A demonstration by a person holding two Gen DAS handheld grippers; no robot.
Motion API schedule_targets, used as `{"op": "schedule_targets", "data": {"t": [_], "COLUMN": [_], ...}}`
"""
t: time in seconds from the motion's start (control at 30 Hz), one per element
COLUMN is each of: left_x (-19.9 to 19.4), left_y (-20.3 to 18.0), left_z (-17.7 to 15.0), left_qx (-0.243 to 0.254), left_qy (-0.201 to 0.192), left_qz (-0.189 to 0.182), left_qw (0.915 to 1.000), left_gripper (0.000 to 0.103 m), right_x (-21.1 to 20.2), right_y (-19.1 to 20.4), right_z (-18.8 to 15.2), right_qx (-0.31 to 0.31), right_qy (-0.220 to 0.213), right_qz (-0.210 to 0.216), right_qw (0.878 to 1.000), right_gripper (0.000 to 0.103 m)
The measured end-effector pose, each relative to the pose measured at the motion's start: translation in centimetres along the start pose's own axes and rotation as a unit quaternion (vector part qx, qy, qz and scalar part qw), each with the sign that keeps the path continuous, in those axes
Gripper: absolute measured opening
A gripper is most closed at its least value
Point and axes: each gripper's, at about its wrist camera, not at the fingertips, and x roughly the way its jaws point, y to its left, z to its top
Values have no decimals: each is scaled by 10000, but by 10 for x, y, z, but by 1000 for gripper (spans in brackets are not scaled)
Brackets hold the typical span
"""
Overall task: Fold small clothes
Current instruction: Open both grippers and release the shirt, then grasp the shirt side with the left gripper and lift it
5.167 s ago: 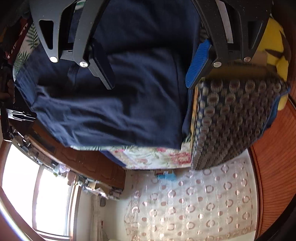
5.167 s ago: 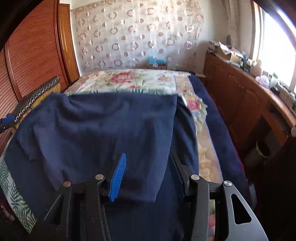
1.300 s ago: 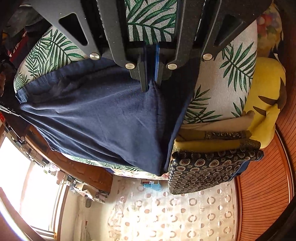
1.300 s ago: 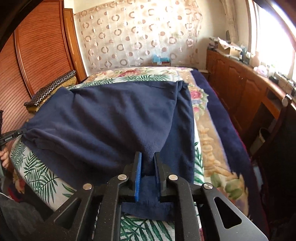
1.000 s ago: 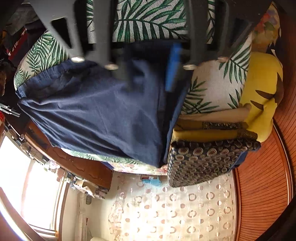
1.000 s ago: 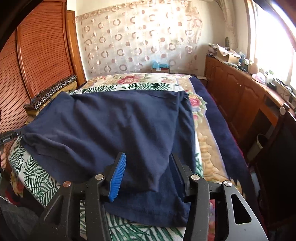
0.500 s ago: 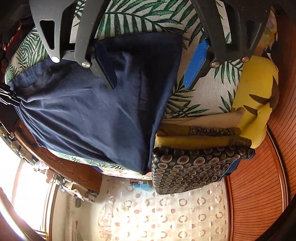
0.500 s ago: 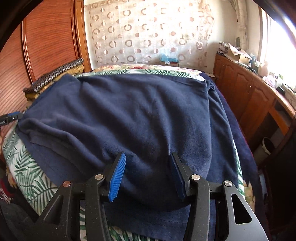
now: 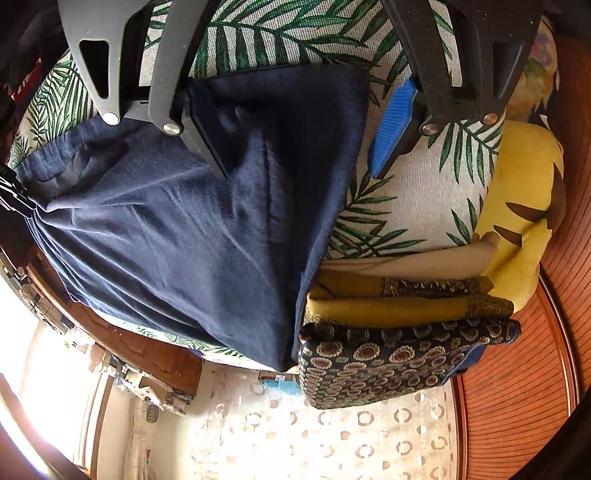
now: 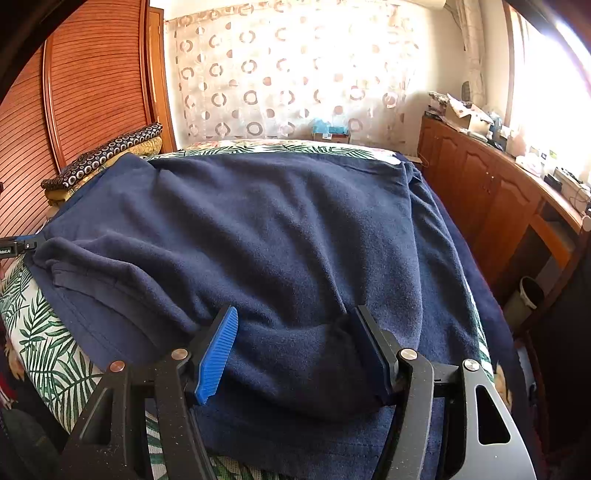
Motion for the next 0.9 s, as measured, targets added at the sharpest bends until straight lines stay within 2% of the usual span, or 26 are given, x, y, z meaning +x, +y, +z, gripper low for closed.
{"op": "schedule_targets", "data": {"t": [0.2,0.3,0.4,0.47,0.5,0.53,0.57,0.67,0.9], "left_x": [-1,-3,-5,-6,-6,-6,-7,-20,-62], "left_y": [-4,-9,-17,-18,-19,-20,-20,-32,-71], "left_z": [-3,-3,-3,-2,-1,0,0,4,30], "left_qx": [116,254,369,410,403,397,417,540,587], "left_qy": [-22,-21,-16,-10,5,13,5,-262,-891], "left_qz": [21,-86,-152,-201,-296,-360,-400,-467,-1028], "left_qw": [9999,9996,9992,9990,9987,9986,9983,9971,9890], "left_gripper": [76,69,54,33,27,13,9,9,9], "right_x": [-1,-2,-2,-3,-3,-3,-3,-3,-9], "right_y": [-2,-3,-3,-3,-4,-4,-4,-4,-11], "right_z": [1,1,1,1,1,1,1,3,9], "right_qx": [-22,-13,-44,-43,-43,-36,-39,-45,61], "right_qy": [-14,-25,-28,-31,-31,-29,-27,5,146], "right_qz": [-15,-6,-18,-16,-9,-4,1,23,91], "right_qw": [10000,10000,10000,10000,10000,10000,10000,10000,9998], "right_gripper": [66,66,66,66,66,66,66,66,66]}}
